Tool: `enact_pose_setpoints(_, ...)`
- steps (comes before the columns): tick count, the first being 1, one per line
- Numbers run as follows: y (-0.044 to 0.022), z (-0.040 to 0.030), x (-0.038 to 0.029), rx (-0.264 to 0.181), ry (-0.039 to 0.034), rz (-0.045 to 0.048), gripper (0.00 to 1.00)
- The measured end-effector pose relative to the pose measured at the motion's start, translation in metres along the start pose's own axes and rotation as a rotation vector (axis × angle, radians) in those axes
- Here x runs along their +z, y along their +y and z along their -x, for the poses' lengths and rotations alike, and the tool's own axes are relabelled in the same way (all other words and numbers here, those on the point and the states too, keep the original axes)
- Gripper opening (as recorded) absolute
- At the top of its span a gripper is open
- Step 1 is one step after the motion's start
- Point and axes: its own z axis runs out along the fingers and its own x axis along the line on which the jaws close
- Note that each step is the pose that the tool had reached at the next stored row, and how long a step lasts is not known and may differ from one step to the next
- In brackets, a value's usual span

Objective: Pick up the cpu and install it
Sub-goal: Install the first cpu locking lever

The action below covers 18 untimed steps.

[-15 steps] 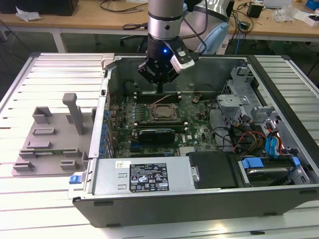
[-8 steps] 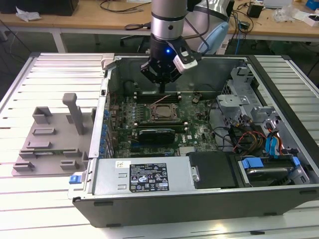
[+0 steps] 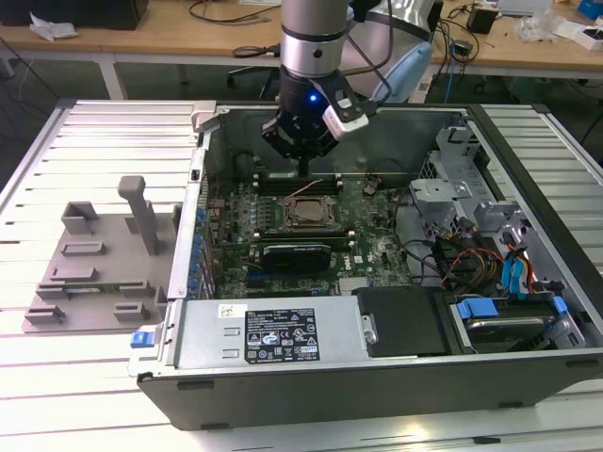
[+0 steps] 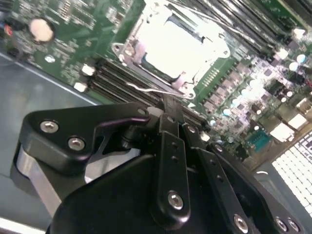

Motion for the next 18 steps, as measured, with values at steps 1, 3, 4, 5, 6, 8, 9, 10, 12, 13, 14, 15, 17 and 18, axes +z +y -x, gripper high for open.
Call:
enact_pose_setpoints(1,0.0001,-0.0018,0.002,0.0,-0.0002,0.0,0.11)
enact_pose_setpoints(3,0.0002,-0.0031,0.0061,0.0,-0.0002,-0.0001,0.11)
enact_pose_setpoints(4,0.0002,-0.0031,0.0089,0.0,-0.0001,0.0,0.11)
enact_pose_setpoints(5,0.0003,-0.003,0.0112,0.0,-0.0002,0.0001,0.11)
enact_pose_setpoints(6,0.0005,-0.0031,0.0131,0.0,-0.0002,0.0,0.11)
enact_pose_setpoints(8,0.0044,-0.0029,0.0207,-0.003,-0.0001,-0.0002,0.11)
enact_pose_setpoints(9,0.0058,-0.0028,0.0226,-0.004,-0.0002,0.0,0.11)
enact_pose_setpoints(10,0.0074,-0.0027,0.0243,-0.005,-0.0003,0.0001,0.11)
enact_pose_setpoints(12,0.0102,-0.0025,0.0285,-0.009,-0.0003,0.0001,0.11)
enact_pose_setpoints(13,0.0105,-0.0025,0.03,-0.01,-0.0003,0.0,0.11)
enact_pose_setpoints(14,0.0105,-0.0024,0.0324,-0.014,-0.0003,-0.0002,0.11)
enact_pose_setpoints(15,0.0105,-0.001,0.0332,-0.014,-0.0002,-0.0005,0.11)
enact_pose_setpoints(17,0.0103,0.0022,0.0339,-0.015,-0.0003,-0.0005,0.11)
enact_pose_setpoints(18,0.0102,0.0041,0.0344,-0.014,-0.0002,-0.0004,0.11)
